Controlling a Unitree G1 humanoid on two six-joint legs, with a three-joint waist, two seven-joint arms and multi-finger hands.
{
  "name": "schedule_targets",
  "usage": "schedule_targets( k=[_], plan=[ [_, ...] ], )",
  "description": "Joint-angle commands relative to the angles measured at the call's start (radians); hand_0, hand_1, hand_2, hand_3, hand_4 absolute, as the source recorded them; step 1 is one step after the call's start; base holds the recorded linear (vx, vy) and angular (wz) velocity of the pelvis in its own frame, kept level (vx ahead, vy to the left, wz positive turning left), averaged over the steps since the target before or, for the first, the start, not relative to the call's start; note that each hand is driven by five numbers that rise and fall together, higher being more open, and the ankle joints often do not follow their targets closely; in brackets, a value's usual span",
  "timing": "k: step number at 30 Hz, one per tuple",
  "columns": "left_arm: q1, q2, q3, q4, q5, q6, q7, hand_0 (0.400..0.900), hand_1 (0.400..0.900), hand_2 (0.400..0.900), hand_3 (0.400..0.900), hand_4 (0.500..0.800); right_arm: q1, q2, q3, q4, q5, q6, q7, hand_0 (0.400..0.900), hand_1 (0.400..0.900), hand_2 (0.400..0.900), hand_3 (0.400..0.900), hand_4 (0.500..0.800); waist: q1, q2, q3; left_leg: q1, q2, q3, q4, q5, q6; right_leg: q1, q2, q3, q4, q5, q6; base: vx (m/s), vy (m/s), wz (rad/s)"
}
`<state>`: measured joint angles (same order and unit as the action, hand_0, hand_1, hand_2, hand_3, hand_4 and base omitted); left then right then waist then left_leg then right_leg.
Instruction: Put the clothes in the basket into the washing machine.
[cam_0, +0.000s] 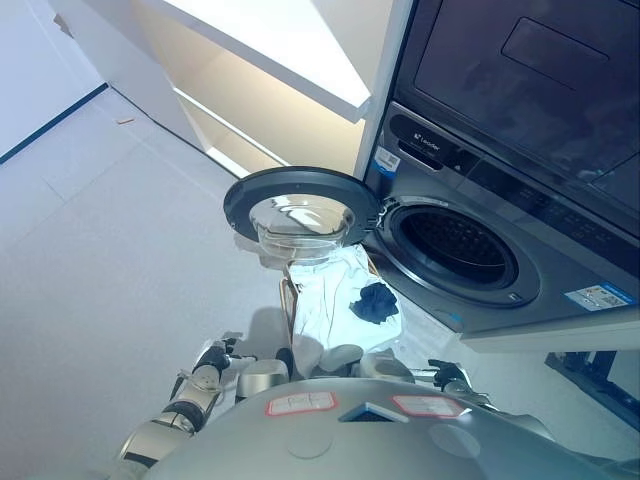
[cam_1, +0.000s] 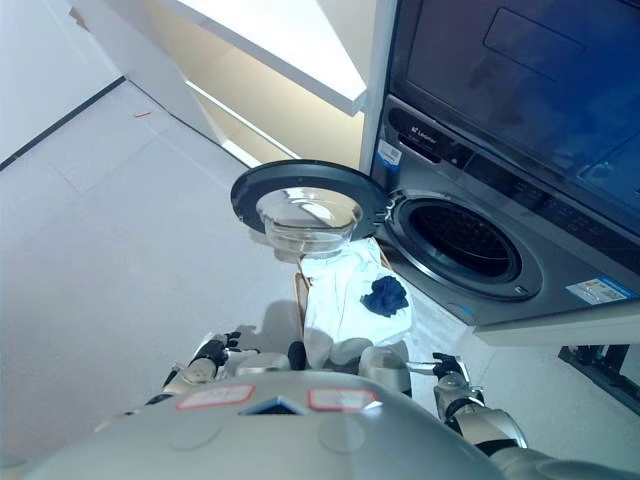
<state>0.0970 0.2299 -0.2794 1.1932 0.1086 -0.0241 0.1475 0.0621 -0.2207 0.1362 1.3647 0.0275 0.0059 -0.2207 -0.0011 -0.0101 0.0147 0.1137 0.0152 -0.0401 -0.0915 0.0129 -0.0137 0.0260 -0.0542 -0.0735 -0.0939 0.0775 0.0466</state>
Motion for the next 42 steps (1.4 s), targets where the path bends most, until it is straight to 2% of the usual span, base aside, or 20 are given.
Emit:
schedule_targets(
  k=[1,17,22,24,26,29,32,36,38,42],
  plan=[
    [-0.064,-0.016,-0.002,0.033,-0.018,-0.008,0.006,0.9,0.9,0.9,0.9,0.8,-0.067,-0.032,0.029,0.044,-0.006,-0.002,-0.033,0.9,0.9,0.9,0.9,0.8,0.001,-0.014,0.027,-0.01,-0.035,0.0,0.004,-0.031,-0.015,0.085,0.013,-0.009,0.018,-0.068,0.041,0.0,0.0,0.0],
    [-0.065,-0.02,-0.004,0.042,-0.02,-0.005,0.007,0.9,0.9,0.9,0.9,0.8,-0.071,-0.031,0.034,0.042,-0.01,-0.002,-0.035,0.9,0.9,0.9,0.9,0.8,0.001,-0.013,0.031,-0.011,-0.035,-0.002,0.004,-0.032,-0.013,0.085,0.016,-0.011,0.02,-0.073,0.04,0.0,0.0,0.0],
    [-0.058,-0.014,-0.015,-0.005,-0.026,-0.007,0.01,0.9,0.9,0.9,0.9,0.8,-0.078,-0.044,0.053,0.026,-0.041,0.001,-0.045,0.9,0.9,0.9,0.9,0.8,0.003,-0.01,0.04,-0.018,-0.035,-0.006,0.004,-0.029,-0.014,0.076,0.014,-0.019,0.027,-0.074,0.04,0.0,-0.001,0.05],
    [-0.057,-0.009,-0.028,-0.017,-0.017,-0.009,0.01,0.9,0.9,0.9,0.9,0.8,-0.098,-0.063,0.102,0.018,-0.119,0.009,-0.059,0.9,0.9,0.9,0.9,0.8,0.008,-0.011,0.044,-0.023,-0.035,-0.01,0.004,-0.026,-0.014,0.071,0.014,-0.025,0.031,-0.075,0.039,-0.02,-0.01,0.17],
    [-0.056,0.004,-0.036,-0.057,-0.004,-0.015,0.016,0.9,0.9,0.9,0.9,0.8,-0.132,-0.098,0.177,-0.001,-0.241,0.016,-0.073,0.9,0.9,0.9,0.9,0.8,0.018,-0.012,0.051,-0.033,-0.034,-0.017,0.004,-0.021,-0.015,0.064,0.014,-0.035,0.037,-0.078,0.038,-0.02,-0.02,0.23],
    [-0.038,0.037,-0.019,-0.141,0.004,-0.027,0.015,0.9,0.9,0.9,0.9,0.8,-0.156,-0.162,0.272,-0.071,-0.41,0.022,-0.066,0.9,0.9,0.9,0.9,0.8,0.028,-0.01,0.064,-0.046,-0.033,-0.023,0.004,-0.011,-0.016,0.051,0.012,-0.048,0.047,-0.08,0.04,-0.01,-0.02,0.2],
    [-0.025,0.059,-0.01,-0.191,-0.001,-0.033,0.008,0.9,0.9,0.9,0.9,0.8,-0.186,-0.217,0.315,-0.125,-0.491,0.025,-0.047,0.9,0.9,0.9,0.9,0.8,0.036,-0.007,0.081,-0.074,-0.034,-0.026,0.012,-0.001,-0.017,0.029,0.007,-0.063,0.059,-0.08,0.042,-0.03,-0.017,0.16],
    [0.038,0.093,0.001,-0.354,-0.022,-0.034,0.007,0.9,0.9,0.9,0.9,0.8,-0.203,-0.276,0.35,-0.244,-0.561,0.033,-0.038,0.9,0.9,0.9,0.9,0.8,0.054,0.001,0.119,-0.131,-0.037,-0.034,0.025,0.015,-0.017,-0.015,-0.001,-0.089,0.072,-0.076,0.047,-0.05,-0.022,0.22],
    [0.046,0.094,0.003,-0.365,-0.043,-0.032,0.017,0.9,0.9,0.9,0.9,0.8,-0.205,-0.29,0.351,-0.276,-0.573,0.035,-0.048,0.9,0.9,0.9,0.9,0.8,0.058,0.004,0.146,-0.181,-0.042,-0.041,0.055,0.017,-0.018,-0.049,-0.006,-0.104,0.087,-0.078,0.046,-0.1,-0.027,0.27],
    [0.021,0.08,0.015,-0.359,-0.102,-0.043,0.104,0.9,0.9,0.9,0.9,0.8,-0.242,-0.276,0.384,-0.309,-0.595,0.041,-0.109,0.9,0.9,0.9,0.9,0.8,0.072,0.012,0.23,-0.313,-0.052,-0.059,0.128,0.023,-0.017,-0.179,-0.016,-0.13,0.177,-0.1,0.034,-0.17,-0.019,0.2]
  ],
)
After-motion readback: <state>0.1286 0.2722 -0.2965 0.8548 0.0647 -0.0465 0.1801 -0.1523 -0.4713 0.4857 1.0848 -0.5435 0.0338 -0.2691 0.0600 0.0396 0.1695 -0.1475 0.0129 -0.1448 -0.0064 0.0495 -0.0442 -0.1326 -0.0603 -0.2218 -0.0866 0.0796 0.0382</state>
